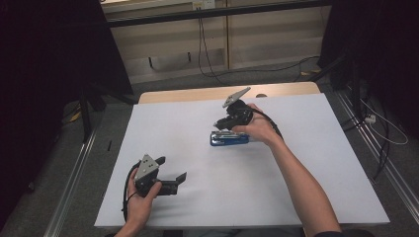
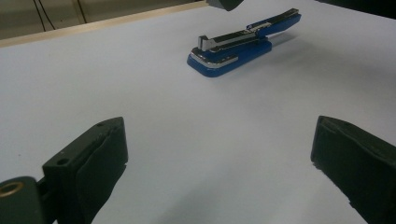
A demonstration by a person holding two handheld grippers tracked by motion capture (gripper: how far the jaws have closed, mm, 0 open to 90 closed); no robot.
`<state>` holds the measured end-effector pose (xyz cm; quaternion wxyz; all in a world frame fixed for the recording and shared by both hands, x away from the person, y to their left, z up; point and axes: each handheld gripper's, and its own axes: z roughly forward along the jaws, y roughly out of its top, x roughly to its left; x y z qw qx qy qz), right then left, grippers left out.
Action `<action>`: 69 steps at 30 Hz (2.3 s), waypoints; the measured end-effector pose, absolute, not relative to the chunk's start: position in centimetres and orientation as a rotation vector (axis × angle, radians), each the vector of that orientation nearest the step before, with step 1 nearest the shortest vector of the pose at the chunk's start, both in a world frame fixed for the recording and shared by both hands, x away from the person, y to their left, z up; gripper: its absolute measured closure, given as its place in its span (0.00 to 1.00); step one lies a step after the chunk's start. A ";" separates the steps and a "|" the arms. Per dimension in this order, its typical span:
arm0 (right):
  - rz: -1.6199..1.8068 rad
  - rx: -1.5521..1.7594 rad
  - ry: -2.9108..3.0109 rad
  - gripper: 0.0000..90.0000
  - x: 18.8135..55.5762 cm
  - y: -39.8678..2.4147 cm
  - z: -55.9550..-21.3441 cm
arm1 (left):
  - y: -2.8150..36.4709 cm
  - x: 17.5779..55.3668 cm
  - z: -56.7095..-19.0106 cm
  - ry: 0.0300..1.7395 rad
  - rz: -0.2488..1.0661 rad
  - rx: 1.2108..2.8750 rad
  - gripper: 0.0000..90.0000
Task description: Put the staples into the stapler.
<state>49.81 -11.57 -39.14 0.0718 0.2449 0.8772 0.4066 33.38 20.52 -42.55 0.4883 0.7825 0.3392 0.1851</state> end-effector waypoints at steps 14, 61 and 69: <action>1.174 0.608 2.681 0.88 50.4 -11.2 -39.9 | 20.5 33.3 -42.5 0.815 0.444 1.896 0.05; 1.043 0.330 2.794 0.88 51.2 -11.0 -41.4 | 20.5 33.3 -42.5 0.800 0.443 1.914 0.05; 1.033 0.292 2.791 0.88 51.3 -10.9 -41.3 | 20.5 33.3 -42.5 0.804 0.447 1.913 0.05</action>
